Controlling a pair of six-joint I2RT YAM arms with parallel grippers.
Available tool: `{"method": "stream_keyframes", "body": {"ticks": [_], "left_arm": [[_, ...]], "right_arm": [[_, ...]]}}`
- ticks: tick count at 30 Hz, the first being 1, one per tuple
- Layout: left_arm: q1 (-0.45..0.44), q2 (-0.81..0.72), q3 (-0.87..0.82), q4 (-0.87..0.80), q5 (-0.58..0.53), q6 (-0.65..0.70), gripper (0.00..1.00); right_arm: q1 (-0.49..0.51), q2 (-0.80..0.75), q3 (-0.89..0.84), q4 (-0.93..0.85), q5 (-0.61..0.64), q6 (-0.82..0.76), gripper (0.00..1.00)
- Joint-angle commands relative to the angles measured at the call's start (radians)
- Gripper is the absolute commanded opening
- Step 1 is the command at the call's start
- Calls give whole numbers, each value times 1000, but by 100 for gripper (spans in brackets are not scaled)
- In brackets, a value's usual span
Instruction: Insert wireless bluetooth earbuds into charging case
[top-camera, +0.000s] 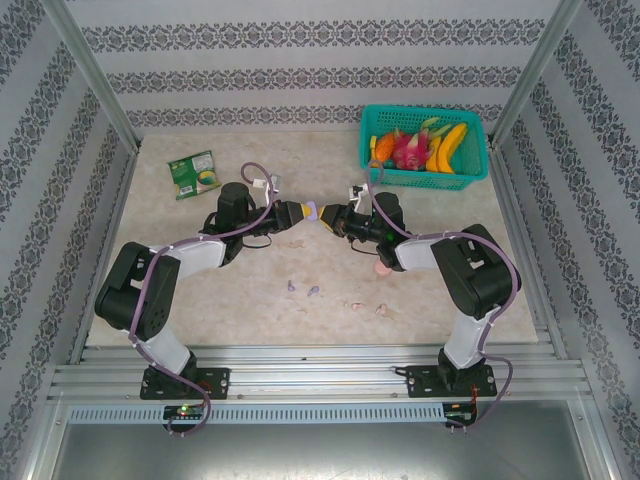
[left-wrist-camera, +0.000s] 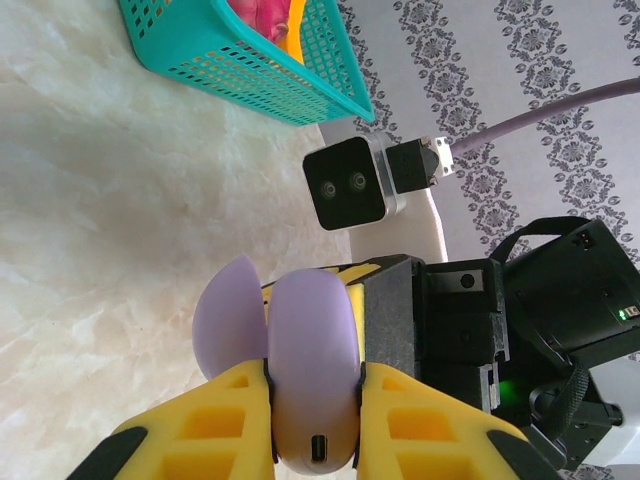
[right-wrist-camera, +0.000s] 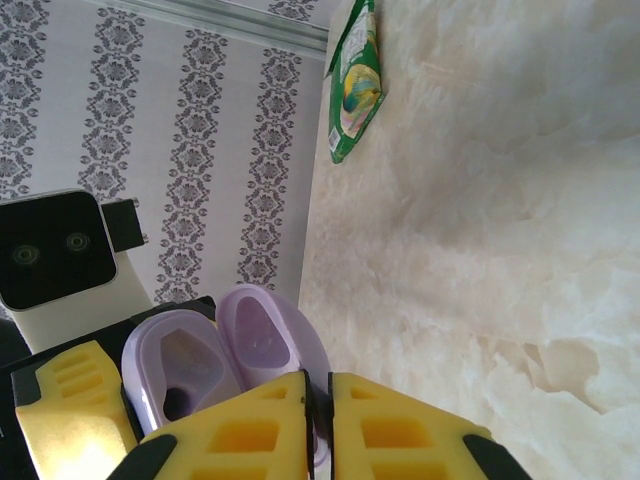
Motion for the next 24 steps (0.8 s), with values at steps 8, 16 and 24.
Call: {"method": "stream_keyframes", "body": {"ticks": [8,16,24], "left_arm": [[-3,-18,32,61,51,5,0],[-3,-23,31,44,40,13,13],[-2,-36,29,9,10,32,45]], "right_arm": [[21,-6,26,-39,-4,-16,7],[25,-31,31,-91,11,-44,3],[21,-64,49,-197,34,-100,2]]}}
